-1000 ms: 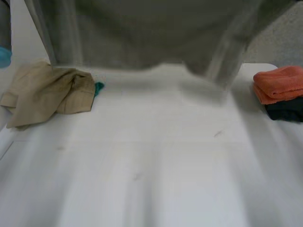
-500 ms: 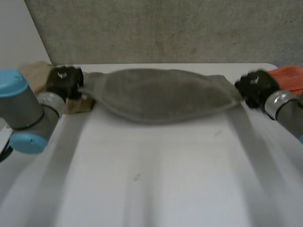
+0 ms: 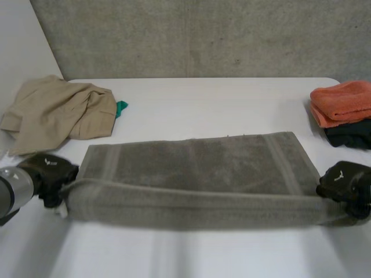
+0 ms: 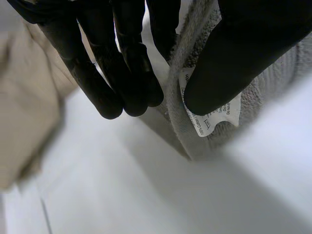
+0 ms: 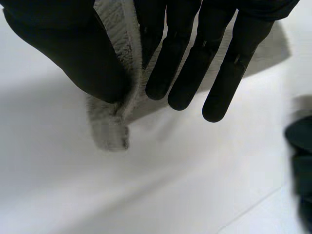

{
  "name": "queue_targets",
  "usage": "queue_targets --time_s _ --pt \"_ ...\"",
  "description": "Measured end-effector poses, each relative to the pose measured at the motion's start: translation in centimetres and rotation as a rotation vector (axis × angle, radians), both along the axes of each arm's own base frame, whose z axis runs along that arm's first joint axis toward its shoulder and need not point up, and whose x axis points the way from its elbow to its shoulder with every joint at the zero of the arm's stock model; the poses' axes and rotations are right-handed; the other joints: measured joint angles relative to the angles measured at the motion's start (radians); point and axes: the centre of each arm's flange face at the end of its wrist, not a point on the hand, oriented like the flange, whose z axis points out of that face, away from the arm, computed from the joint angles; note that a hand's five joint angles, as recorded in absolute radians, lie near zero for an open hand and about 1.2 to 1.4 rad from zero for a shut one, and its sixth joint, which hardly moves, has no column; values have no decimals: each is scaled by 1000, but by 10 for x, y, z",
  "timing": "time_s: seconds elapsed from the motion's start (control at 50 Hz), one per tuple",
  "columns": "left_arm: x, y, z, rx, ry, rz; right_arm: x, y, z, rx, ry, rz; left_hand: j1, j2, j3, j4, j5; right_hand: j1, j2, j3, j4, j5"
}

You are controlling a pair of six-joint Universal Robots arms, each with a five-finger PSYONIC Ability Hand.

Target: Fold the laundry.

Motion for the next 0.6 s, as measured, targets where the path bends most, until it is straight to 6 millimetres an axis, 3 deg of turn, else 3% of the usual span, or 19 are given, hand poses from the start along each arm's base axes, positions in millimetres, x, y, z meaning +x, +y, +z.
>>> queue_targets --time_s 0.1,0.26,0.44,0.6 --pt "-15 -29 1 -121 44 -20 13 -27 -5 -83 -94 -53 0 0 0 0 0 0 0 0 0 0" --pt "-33 -78 -19 -188 96 135 48 -84 -15 -284 -285 -87 0 0 0 0 0 0 0 0 0 6" --pt "-45 -88 -29 -199 117 242 80 -136 -33 -503 -377 -12 -1 0 0 0 0 0 0 0 0 6" --pt "-47 -94 -22 -261 119 272 95 -158 -52 -562 -390 14 0 0 0 0 0 0 0 0 0 6"
